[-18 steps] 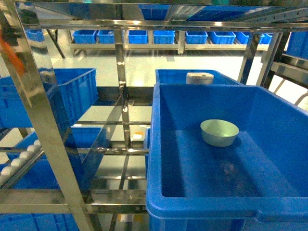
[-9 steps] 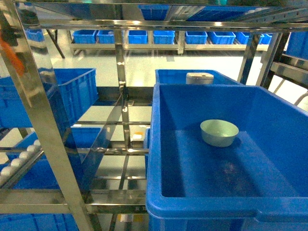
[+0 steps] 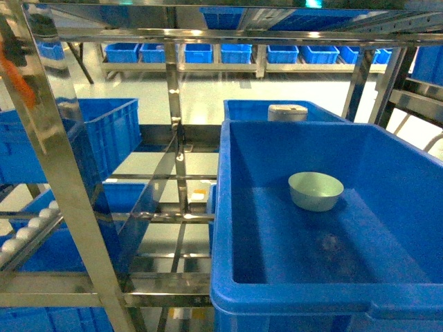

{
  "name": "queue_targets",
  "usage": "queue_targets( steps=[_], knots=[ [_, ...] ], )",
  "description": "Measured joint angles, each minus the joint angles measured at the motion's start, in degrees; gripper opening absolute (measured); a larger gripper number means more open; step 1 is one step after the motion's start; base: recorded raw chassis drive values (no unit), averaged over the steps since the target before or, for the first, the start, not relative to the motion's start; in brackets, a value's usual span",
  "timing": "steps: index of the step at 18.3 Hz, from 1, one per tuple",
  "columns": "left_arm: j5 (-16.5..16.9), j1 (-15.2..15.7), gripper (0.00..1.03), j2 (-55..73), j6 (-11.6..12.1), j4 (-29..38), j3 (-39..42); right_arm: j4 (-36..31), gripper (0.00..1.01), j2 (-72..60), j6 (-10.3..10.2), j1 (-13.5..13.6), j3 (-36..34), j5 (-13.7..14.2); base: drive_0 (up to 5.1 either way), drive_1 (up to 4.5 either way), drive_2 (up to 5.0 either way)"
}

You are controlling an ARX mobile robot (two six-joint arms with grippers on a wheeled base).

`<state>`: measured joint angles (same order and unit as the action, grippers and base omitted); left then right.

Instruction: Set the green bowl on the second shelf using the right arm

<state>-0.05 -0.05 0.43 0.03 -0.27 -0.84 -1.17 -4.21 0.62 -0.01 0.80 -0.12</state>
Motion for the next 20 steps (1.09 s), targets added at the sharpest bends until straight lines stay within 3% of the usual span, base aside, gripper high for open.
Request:
queue_targets(
  steps=[5,14,19,20],
  knots=[
    [0.00,0.00,0.98,0.00,0.00,0.04,0.00,1.46,0.02,3.96,0.02,0.00,0.00,0.13,0.0,0.00,0.0],
    [0.00,0.00,0.98,0.00,0.00,0.04,0.00,1.46,0.35,3.96,0.00,0.00,0.00,0.11,0.0,0.00,0.0],
    [0.00,0.00,0.98,0.00,0.00,0.04,0.00,1.46,0.98,3.96,0.00,0.00,0.00,0.11,0.0,0.00,0.0],
    [0.00,0.00,0.98,0.00,0.00,0.04,0.00,1.44,0.98,3.96,-0.02,0.00,0.00,0.11,0.0,0.00,0.0]
  ],
)
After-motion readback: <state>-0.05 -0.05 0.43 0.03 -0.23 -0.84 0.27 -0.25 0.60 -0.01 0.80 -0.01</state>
